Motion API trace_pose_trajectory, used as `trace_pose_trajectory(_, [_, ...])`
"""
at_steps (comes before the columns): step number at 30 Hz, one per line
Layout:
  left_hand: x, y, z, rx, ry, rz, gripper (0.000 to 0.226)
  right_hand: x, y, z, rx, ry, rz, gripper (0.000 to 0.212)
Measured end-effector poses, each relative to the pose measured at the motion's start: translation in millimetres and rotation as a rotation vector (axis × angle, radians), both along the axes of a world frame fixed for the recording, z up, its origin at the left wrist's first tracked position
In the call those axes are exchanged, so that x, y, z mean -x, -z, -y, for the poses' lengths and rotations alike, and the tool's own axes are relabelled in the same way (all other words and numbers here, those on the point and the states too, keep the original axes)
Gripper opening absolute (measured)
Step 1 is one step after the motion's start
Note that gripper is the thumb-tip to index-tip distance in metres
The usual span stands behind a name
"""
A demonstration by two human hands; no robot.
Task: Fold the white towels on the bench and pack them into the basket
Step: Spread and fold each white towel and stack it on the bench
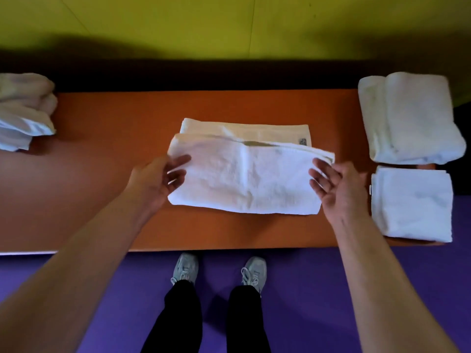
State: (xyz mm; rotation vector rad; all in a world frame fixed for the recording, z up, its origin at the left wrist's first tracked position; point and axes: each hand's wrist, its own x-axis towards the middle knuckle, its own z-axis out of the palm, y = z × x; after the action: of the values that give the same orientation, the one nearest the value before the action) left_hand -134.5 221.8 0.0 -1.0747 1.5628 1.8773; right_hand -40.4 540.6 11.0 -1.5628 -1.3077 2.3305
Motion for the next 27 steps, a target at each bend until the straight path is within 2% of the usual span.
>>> trace_pose_trajectory(3, [34.6, 10.5, -14.7, 0.252, 0.067, -0.051, 0.027, 36.6, 11.1, -4.0, -0.064, -0.026, 0.037, 0.016])
trace_pose_trajectory(6, [55.0, 22.9, -27.4, 0.403, 0.121, -0.071, 0.026, 59.8, 30.5, -7.1, -0.115, -0.067, 0.074, 0.020])
trace_pose_trajectory(8, [58.4, 33.4, -29.6, 0.450, 0.135, -0.069, 0.027, 67.1, 41.3, -2.0, -0.178, -0.109, 0.049, 0.034])
trace_pose_trajectory(10, [53.6, 44.6, -23.2, 0.636, 0.221, -0.126, 0.032, 62.5, 48.5, 5.1, -0.337, -0.210, 0.004, 0.045])
trace_pose_trajectory(12, [36.5, 53.1, -12.7, 0.846, 0.359, -0.164, 0.030, 46.8, 54.0, 19.2, -0.511, -0.371, -0.043, 0.043])
trace_pose_trajectory(13, [24.5, 58.3, -8.2, 0.878, 0.414, -0.167, 0.030, 35.8, 59.9, 28.0, -0.696, -0.503, -0.076, 0.042])
trace_pose_trajectory(15, [-1.0, 65.7, -3.7, 0.823, 0.505, -0.138, 0.038, 16.1, 69.2, 50.6, -1.087, -0.854, -0.111, 0.038])
trace_pose_trajectory(16, [-11.2, 67.4, -3.4, 0.780, 0.534, -0.113, 0.044, 10.0, 76.5, 60.0, -1.224, -1.003, -0.109, 0.039])
trace_pose_trajectory(17, [-18.1, 69.1, -3.0, 0.753, 0.547, -0.104, 0.049, 6.6, 84.8, 67.3, -1.279, -1.108, -0.094, 0.041])
trace_pose_trajectory(21, [-18.5, 65.1, -4.7, 0.716, 0.490, -0.045, 0.053, -0.9, 103.6, 83.9, -1.336, -1.220, 0.045, 0.053])
trace_pose_trajectory(24, [-16.2, 52.6, -9.9, 0.606, 0.484, -0.033, 0.020, -1.9, 100.7, 85.6, -1.276, -1.273, 0.108, 0.057])
trace_pose_trajectory(27, [-18.3, 34.2, -10.2, 0.658, 0.571, -0.147, 0.022, -0.7, 90.8, 87.1, -1.171, -1.341, 0.110, 0.059])
